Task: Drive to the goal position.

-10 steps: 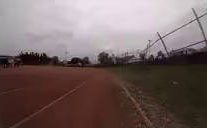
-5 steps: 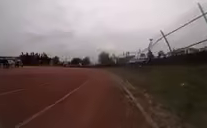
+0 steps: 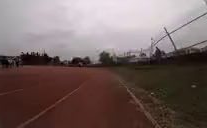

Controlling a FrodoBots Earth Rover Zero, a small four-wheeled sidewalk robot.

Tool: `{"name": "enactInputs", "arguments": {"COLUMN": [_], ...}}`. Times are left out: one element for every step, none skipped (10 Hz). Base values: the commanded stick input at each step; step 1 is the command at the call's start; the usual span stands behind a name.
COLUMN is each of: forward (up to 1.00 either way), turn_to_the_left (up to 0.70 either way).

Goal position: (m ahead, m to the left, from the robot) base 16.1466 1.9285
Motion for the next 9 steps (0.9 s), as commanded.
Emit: {"name": "enactInputs", "arguments": {"forward": [0.70, 0.70, 0.70, 0.70, 0.70, 0.70, 0.70, 0.70, 0.70], "turn_to_the_left": [0.00, 0.00, 0.00, 0.00, 0.00, 0.00, 0.00, 0.00, 0.00]}}
